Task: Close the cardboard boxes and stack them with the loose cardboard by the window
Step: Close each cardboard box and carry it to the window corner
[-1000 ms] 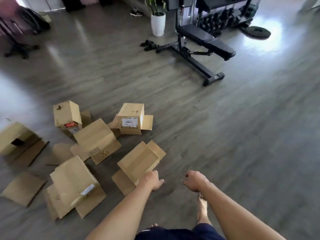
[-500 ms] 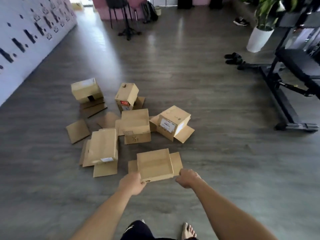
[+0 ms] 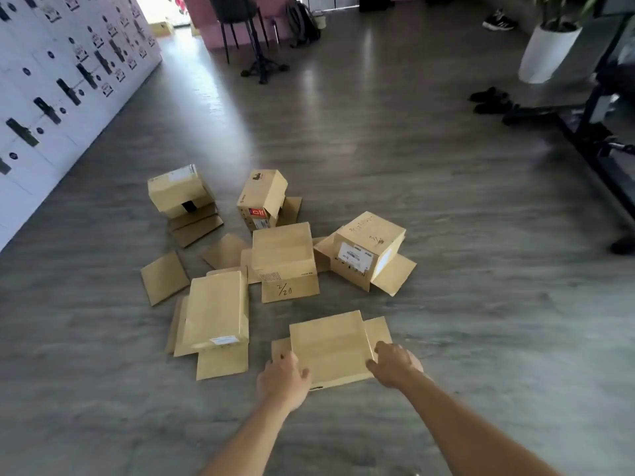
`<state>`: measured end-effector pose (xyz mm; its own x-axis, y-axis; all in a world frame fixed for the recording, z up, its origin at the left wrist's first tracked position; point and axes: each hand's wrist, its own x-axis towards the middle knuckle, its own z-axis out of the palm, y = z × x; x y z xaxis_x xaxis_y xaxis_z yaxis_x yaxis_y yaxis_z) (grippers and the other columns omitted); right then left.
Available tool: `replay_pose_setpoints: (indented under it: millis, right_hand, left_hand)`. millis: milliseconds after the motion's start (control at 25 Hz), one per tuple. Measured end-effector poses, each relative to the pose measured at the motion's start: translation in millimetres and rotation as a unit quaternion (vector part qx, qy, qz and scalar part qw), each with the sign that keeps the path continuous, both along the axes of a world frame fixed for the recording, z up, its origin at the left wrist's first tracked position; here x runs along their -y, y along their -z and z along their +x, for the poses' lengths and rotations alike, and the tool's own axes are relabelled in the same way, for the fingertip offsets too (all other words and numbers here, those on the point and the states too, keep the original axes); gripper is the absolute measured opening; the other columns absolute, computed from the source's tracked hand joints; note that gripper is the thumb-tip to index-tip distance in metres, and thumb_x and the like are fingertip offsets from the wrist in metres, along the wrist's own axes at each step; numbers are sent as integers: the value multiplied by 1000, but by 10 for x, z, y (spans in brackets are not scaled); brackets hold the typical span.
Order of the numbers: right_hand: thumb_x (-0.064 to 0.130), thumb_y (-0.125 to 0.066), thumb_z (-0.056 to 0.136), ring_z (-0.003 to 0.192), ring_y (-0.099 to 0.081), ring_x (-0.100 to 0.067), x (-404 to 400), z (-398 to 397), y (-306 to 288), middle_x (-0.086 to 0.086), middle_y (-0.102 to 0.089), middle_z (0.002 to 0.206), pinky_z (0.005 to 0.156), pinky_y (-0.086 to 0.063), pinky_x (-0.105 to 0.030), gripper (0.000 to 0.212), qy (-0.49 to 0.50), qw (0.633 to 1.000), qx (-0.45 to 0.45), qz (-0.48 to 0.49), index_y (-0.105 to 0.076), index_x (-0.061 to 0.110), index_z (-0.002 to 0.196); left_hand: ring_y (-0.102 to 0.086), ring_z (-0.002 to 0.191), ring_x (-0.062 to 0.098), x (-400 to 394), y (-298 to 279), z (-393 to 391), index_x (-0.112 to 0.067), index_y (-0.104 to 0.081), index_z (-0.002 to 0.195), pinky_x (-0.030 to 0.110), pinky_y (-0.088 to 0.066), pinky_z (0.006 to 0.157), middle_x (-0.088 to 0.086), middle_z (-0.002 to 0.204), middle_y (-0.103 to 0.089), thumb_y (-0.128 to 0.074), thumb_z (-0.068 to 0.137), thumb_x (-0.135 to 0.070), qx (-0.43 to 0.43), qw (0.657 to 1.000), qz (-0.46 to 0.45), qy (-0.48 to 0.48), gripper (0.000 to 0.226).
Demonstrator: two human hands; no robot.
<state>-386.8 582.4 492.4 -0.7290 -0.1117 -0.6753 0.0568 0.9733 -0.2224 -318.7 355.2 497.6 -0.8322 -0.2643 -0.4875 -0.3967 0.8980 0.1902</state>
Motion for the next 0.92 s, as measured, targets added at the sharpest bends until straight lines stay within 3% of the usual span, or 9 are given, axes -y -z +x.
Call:
replay_pose_setpoints:
  millis: [160,360,520,640,800,920]
  right_hand:
    - [49,-47,97,119,-57,-27,20,-370,1186,-5,-59,132,93,-49,-38,48,36,999,-20,-9,-47,18,134]
    - [52,-54,94,129,-46,-31,197,-659,2911,-11,-48,141,99,-43,-42,68,77,995,-60,-25,-30,15,145]
    - [64,-52,88,129,-46,-33,341,-968,4110,-10,-45,143,100,-43,-44,80,104,989,-100,-37,-24,20,149]
    - [72,-49,86,129,-48,-35,407,-1184,4639,-13,-47,144,101,-43,-45,89,152,979,-120,-65,-19,18,152]
    - [80,-44,83,118,-58,-33,447,-1302,5121,-11,-59,132,93,-48,-42,88,169,974,-130,-80,-25,19,143]
    - [89,-45,74,111,-61,-34,395,-1318,5315,-11,-61,128,89,-51,-42,96,206,959,-134,-141,-29,24,142]
  left_hand:
    - [-51,123,22,98,1111,-342,-19,-48,137,36,-48,96,1,135,-52,-46,98,-51,-11,999,-28,-32,51]
    - [-47,129,25,334,2750,-529,-16,-34,145,39,-45,99,5,143,-46,-48,94,-59,-27,994,-67,-77,69]
    - [-40,139,29,553,3939,-767,-13,-14,157,44,-41,105,9,157,-32,-46,90,-72,-47,990,-37,-125,94]
    - [-33,146,31,732,4549,-916,-12,-6,160,47,-37,111,11,163,-21,-46,86,-79,-51,985,2,-165,107]
    - [-43,139,32,960,5084,-1196,-10,-29,155,44,-41,110,11,156,-37,-55,71,-88,-29,965,111,-235,117]
    - [-58,110,26,952,5314,-1243,-20,-55,134,41,-50,94,-3,115,-62,-63,40,-99,-97,926,193,-311,123]
